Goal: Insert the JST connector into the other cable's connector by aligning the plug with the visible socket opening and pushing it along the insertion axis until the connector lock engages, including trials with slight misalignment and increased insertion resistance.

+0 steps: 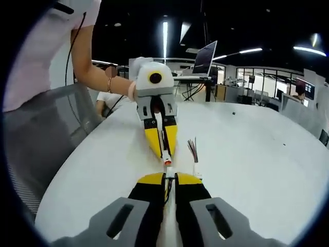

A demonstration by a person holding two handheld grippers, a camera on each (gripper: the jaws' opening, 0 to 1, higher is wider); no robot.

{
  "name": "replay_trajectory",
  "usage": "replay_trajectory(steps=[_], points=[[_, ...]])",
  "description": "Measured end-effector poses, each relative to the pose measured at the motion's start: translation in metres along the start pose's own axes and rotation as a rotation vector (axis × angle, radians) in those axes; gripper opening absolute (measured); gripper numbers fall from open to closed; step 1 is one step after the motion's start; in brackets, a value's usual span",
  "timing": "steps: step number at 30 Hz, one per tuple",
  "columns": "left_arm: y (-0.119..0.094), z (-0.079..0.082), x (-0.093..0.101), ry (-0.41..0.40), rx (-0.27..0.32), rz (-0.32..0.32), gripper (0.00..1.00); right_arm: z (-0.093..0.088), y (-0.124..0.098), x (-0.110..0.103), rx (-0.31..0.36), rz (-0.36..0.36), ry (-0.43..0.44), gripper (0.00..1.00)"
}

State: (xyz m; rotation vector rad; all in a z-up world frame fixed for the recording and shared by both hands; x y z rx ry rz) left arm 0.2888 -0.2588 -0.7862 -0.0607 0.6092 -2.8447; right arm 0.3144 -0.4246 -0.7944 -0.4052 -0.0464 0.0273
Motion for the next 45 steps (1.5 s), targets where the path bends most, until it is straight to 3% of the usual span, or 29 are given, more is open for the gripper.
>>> replay_trajectory(steps=[30, 45], points=[[0.009, 0.008, -0.003, 0.051, -0.034, -0.061, 0.00, 0.004, 0.003, 0.001, -0.044, 0.030, -0.055, 0.04], [0.011, 0.013, -0.001, 0.056, -0.046, -0.062, 0.00, 0.005, 0.004, 0.001, -0.051, 0.033, -0.073, 0.04]])
Point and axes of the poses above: the point that each gripper's makers call its tool centre point, and the gripper's own axes: y roughly forward along the fingers, x roughly to its right, z roughly out of its top, the point moved 8 cm from there along -y, roughly backward along the fingers, and after that the axes turned 3 degrees about -y, right-handed, at the moved point
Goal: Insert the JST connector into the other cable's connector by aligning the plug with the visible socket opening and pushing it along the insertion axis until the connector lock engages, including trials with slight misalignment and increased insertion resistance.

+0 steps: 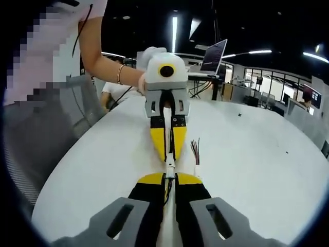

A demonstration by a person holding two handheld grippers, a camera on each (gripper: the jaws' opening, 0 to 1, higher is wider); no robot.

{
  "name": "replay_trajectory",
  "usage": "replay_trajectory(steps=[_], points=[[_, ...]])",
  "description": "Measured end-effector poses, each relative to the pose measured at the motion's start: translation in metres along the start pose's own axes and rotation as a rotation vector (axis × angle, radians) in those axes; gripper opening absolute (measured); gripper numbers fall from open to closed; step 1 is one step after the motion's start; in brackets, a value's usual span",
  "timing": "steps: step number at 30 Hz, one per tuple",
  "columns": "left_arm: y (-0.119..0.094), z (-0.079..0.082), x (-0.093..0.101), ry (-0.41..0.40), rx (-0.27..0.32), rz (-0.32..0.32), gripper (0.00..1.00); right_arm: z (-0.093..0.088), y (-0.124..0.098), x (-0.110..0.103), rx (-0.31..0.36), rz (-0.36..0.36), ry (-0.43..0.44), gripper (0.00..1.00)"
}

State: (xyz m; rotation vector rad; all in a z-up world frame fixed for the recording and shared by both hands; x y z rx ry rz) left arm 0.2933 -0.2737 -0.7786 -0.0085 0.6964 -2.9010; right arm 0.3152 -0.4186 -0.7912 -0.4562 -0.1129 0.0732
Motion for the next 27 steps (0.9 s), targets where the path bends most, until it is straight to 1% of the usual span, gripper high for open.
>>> replay_trajectory(steps=[4, 15, 21, 27], points=[[0.0009, 0.0029, 0.0005, 0.006, -0.002, -0.005, 0.00, -0.0005, 0.0001, -0.0002, -0.003, 0.000, -0.003, 0.04], [-0.0024, -0.0025, -0.0050, -0.008, 0.002, -0.043, 0.00, 0.0017, 0.0027, -0.0011, -0.006, 0.013, -0.023, 0.04], [-0.0023, -0.0027, -0.0066, -0.014, 0.006, -0.045, 0.00, 0.0040, 0.0052, -0.0007, -0.003, 0.014, -0.037, 0.04], [-0.0043, -0.0012, -0.0075, -0.020, 0.023, -0.049, 0.00, 0.0055, 0.0024, -0.0001, 0.006, 0.014, -0.018, 0.04]])
Point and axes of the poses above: the point that each gripper's makers call its tool centre point, and the gripper's own axes: y roughly forward along the fingers, x roughly to its right, z roughly out of its top, the point moved 8 cm from there along -y, roughly backward along the fingers, and after that the axes turned 3 degrees about -y, right-handed, at the moved point
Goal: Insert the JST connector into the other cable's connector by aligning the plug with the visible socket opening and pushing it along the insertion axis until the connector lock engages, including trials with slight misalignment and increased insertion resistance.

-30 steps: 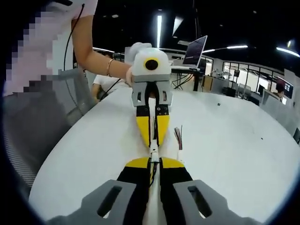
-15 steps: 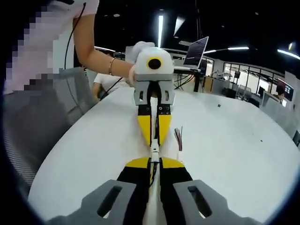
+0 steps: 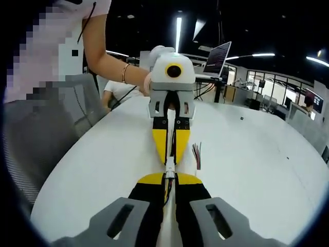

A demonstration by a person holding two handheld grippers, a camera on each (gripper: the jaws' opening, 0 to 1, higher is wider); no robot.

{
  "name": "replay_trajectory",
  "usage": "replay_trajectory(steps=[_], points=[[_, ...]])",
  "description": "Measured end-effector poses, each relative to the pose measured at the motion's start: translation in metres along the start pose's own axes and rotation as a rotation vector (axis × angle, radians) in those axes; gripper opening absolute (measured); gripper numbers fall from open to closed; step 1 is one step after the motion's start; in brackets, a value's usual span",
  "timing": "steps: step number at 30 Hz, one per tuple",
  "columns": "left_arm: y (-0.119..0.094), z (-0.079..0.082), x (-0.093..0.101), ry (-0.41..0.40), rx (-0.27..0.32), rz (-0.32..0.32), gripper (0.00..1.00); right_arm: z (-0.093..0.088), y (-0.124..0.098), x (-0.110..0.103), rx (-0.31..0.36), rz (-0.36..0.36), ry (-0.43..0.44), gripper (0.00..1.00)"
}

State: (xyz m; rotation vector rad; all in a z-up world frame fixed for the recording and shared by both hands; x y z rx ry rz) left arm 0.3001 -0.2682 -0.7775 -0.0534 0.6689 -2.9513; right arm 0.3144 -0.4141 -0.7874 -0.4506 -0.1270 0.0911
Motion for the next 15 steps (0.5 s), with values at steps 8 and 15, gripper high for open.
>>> replay_trajectory(steps=[8, 15], points=[[-0.0008, 0.0025, 0.0004, 0.012, 0.004, -0.008, 0.00, 0.0032, 0.0008, -0.0017, 0.000, 0.003, -0.010, 0.03], [-0.0021, 0.0060, 0.0002, 0.027, 0.012, -0.002, 0.00, 0.0065, -0.0006, -0.0012, 0.006, -0.003, 0.002, 0.03]])
Point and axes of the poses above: the point that each gripper's makers call its tool centre point, and the gripper's own axes: y roughly forward along the fingers, x roughly to its right, z roughly out of its top, the point moved 8 cm from there along -y, roughly backward along the fingers, and after that the axes turned 3 degrees about -y, right-handed, at the moved point
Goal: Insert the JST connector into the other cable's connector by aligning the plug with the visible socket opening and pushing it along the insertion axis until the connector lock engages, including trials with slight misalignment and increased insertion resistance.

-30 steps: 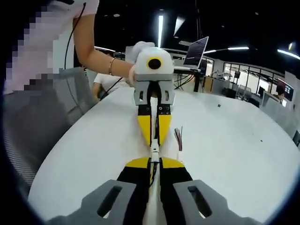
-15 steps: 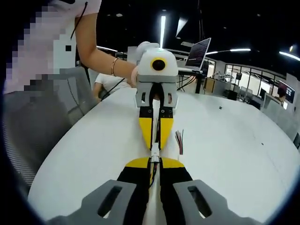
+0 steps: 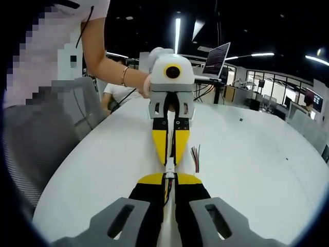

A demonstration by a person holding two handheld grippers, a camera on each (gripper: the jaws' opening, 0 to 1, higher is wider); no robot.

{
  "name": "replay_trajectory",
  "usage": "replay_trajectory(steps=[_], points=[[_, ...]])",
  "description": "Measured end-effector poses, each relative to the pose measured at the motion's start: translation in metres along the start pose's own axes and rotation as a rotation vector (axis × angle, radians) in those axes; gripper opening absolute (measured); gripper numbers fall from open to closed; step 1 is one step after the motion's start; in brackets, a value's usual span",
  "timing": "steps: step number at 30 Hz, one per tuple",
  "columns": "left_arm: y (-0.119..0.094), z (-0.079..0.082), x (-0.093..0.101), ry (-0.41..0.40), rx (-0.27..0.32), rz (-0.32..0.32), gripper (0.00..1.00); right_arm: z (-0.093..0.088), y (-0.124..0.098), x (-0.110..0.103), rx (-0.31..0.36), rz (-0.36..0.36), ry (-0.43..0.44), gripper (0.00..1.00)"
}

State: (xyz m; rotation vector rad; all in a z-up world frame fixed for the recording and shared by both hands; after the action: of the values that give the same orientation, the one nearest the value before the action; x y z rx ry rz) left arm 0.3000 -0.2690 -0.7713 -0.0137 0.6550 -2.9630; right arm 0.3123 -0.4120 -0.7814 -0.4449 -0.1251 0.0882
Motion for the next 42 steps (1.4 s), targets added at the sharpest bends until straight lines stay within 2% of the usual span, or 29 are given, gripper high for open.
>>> replay_trajectory(steps=[6, 29, 32, 36, 42], points=[[0.003, 0.000, 0.001, 0.007, -0.016, -0.014, 0.00, 0.000, 0.000, -0.001, -0.014, 0.010, 0.010, 0.02], [0.005, -0.002, -0.001, -0.002, -0.010, -0.004, 0.00, -0.004, 0.001, 0.000, -0.024, 0.007, 0.041, 0.02], [0.008, -0.007, 0.001, 0.006, -0.028, -0.012, 0.00, -0.007, 0.005, -0.001, -0.040, 0.013, 0.026, 0.03], [0.008, -0.015, 0.001, -0.020, 0.003, -0.003, 0.00, -0.009, 0.003, -0.002, -0.020, 0.016, 0.028, 0.03], [0.010, -0.020, 0.000, -0.030, -0.003, -0.001, 0.00, -0.014, 0.006, -0.003, -0.031, 0.020, 0.029, 0.03]])
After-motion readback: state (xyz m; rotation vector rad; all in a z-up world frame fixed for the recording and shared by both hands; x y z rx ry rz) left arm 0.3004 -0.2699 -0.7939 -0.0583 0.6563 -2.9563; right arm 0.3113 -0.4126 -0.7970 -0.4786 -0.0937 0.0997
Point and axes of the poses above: the point that each gripper's makers call its tool centre point, and the gripper's own axes: y roughly forward along the fingers, x roughly to its right, z roughly out of its top, the point moved 8 cm from there along -y, roughly backward along the fingers, and after that the axes turned 3 degrees about -y, right-handed, at the moved point
